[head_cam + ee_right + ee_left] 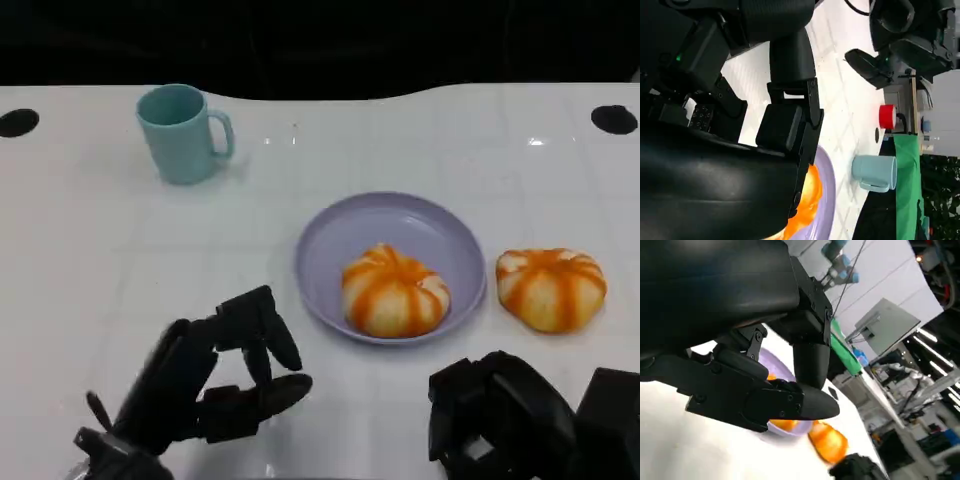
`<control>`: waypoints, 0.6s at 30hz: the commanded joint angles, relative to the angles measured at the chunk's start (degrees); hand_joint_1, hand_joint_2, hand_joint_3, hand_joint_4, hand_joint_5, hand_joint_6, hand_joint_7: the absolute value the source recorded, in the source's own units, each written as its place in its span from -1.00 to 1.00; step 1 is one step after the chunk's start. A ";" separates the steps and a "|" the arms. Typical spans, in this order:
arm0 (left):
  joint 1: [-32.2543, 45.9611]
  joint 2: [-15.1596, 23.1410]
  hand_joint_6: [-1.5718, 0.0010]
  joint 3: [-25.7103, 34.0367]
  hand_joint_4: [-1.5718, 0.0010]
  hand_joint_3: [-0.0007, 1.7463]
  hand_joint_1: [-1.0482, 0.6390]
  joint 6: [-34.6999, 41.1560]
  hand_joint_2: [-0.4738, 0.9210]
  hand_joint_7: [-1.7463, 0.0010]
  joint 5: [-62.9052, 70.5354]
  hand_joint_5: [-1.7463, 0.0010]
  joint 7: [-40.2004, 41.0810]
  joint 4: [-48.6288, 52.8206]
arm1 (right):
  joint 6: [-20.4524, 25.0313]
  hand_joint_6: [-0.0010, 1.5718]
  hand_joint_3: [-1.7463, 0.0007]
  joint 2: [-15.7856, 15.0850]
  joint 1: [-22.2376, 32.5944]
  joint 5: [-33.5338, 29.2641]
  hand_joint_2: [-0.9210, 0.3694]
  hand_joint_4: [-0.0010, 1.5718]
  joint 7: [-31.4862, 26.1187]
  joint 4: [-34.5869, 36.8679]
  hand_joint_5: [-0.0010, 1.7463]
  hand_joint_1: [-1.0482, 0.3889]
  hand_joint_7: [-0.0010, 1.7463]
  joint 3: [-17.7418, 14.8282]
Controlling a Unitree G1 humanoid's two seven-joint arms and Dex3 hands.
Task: Grasp the bread from the table and place it into the plate.
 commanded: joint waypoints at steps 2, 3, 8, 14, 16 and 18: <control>1.03 -1.68 0.26 0.80 -0.05 -0.52 -0.58 1.06 1.00 -1.00 -7.72 -1.00 -8.12 2.66 | 0.30 1.00 -0.33 -0.76 0.60 0.12 0.23 1.00 -0.27 -0.83 0.42 -1.00 0.08 -0.11; 1.18 -2.12 0.24 0.92 -0.06 -0.55 -0.56 1.64 1.00 -1.00 -9.21 -1.00 -9.68 2.97 | 0.48 1.00 -0.33 -0.84 0.66 0.02 0.22 0.99 -0.35 -1.04 0.41 -1.00 0.08 -0.06; 1.84 -3.89 0.20 2.00 -0.10 -0.59 -0.59 5.62 1.00 -1.00 -14.25 -1.00 -15.77 3.10 | 0.96 1.00 -0.31 -0.87 0.66 0.36 0.22 0.97 -0.20 -1.18 0.42 -1.00 0.06 -0.06; 2.47 -6.09 0.17 4.05 -0.12 -0.70 -0.62 12.06 1.00 -1.00 -22.37 -1.00 -24.04 2.46 | -0.12 1.00 -0.31 -1.08 0.46 -0.60 0.18 0.96 -0.50 -0.95 0.43 -1.00 0.06 0.10; 2.57 -6.79 0.14 4.97 -0.14 -0.71 -0.68 14.34 1.00 -1.00 -24.50 -1.00 -26.40 2.36 | 0.34 1.00 -0.30 -1.04 0.44 -0.38 0.19 0.97 -0.47 -1.02 0.43 -1.00 0.06 0.05; 2.70 -7.36 0.14 5.85 -0.14 -0.71 -0.70 16.80 1.00 -1.00 -26.26 -1.00 -28.33 1.95 | 0.46 1.00 -0.30 -0.99 0.45 -0.27 0.19 0.97 -0.49 -0.97 0.44 -1.00 0.06 0.00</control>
